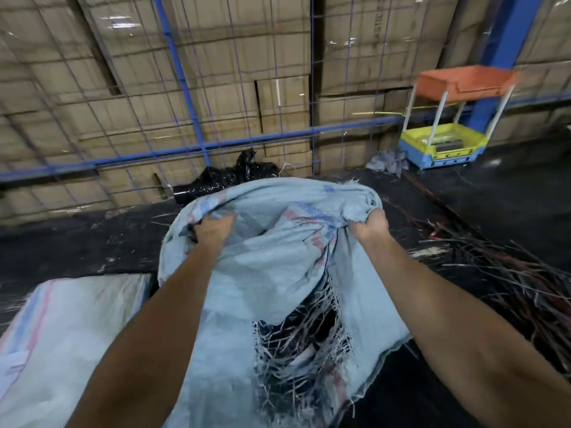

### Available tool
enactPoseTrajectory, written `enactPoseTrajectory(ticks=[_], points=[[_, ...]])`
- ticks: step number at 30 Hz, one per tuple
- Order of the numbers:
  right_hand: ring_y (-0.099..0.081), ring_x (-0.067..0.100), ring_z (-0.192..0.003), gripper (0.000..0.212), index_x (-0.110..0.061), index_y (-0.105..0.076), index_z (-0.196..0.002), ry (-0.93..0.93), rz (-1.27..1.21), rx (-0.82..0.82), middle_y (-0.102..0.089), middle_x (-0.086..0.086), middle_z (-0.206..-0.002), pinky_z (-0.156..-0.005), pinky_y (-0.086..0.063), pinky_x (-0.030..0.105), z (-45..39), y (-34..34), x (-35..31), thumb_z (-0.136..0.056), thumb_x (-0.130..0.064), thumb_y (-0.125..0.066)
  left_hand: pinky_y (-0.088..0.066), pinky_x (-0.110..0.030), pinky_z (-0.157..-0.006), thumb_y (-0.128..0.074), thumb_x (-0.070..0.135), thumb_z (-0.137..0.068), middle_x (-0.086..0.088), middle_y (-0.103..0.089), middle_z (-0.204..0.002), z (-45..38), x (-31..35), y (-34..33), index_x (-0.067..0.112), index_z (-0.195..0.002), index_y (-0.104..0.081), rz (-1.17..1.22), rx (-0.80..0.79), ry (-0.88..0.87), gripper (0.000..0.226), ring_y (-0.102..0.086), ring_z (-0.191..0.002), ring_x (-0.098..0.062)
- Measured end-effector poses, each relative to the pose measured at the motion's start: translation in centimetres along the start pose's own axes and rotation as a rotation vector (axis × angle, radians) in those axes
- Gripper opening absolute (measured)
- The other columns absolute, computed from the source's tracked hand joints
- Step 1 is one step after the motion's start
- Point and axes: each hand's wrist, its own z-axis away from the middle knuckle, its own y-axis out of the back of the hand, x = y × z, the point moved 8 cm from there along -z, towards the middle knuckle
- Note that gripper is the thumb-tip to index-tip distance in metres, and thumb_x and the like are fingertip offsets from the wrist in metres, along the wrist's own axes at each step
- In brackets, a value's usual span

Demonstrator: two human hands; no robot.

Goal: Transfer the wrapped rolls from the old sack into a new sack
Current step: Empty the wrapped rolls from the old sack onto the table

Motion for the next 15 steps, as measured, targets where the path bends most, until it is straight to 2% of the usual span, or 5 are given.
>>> enactPoseTrajectory(ticks=[5,8,11,13,15], points=[[-0.057,0.037,-0.124,0.044,-0.005,-0.055,-0.138,0.039,-0.09,-0.071,-0.058,0.017,-0.137,-0.104,-0.047,0.051,-1.0,-2.8,-1.6,-0.1,-0.013,-0.034,-0.032,-0.042,-0.115,-0.064,0.059,-0.082,-0.014,-0.036,-0.155,-0.2,3.4,1.6,0.018,-0.152,-0.033,-0.027,-0.046,-0.074,0.087,-0.037,-0.139,-0.037],[-0.057,0.035,-0.124,0.042,-0.004,-0.052,-0.138,0.031,0.053,-0.083,-0.057,0.013,-0.138,-0.1,-0.049,0.049,0.2,-3.0,-1.2,-0.101,-0.013,-0.035,-0.033,-0.046,-0.115,-0.064,0.073,-0.075,-0.004,-0.036,-0.155,3.3,3.2,-1.2,0.028,-0.154,-0.027,-0.169,-0.469,-0.174,0.098,-0.04,-0.138,-0.031],[-0.055,0.035,-0.124,0.043,-0.001,-0.046,-0.14,0.044,0.606,0.008,-0.056,0.015,-0.132,-0.093,-0.051,0.043,1.3,0.3,0.5,-0.101,-0.016,-0.035,-0.013,-0.046,-0.122,-0.066,0.079,-0.068,0.008,-0.001,-0.165,10.3,-1.0,-6.2,0.044,-0.155,-0.005,-0.332,-1.052,-0.217,0.112,-0.009,-0.151,-0.022],[-0.054,0.035,-0.126,0.057,-0.003,-0.048,-0.139,0.044,0.967,0.023,-0.054,0.015,-0.138,-0.097,-0.05,0.042,0.9,2.5,1.7,-0.089,-0.032,-0.049,-0.017,-0.038,-0.123,-0.071,0.082,-0.058,0.008,-0.005,-0.165,14.1,-4.5,-9.0,0.039,-0.157,-0.007,-0.561,-1.193,-0.223,0.125,-0.014,-0.15,-0.017],[-0.044,0.038,-0.133,0.065,-0.008,-0.046,-0.14,0.19,1.287,0.179,-0.041,0.016,-0.149,-0.107,-0.041,0.047,1.2,4.0,1.3,-0.082,-0.035,-0.058,-0.024,-0.032,-0.12,-0.072,0.08,-0.059,0.007,-0.015,-0.164,16.9,-6.0,-11.7,0.029,-0.158,-0.011,-0.712,-1.187,-0.31,0.127,-0.023,-0.147,-0.016]])
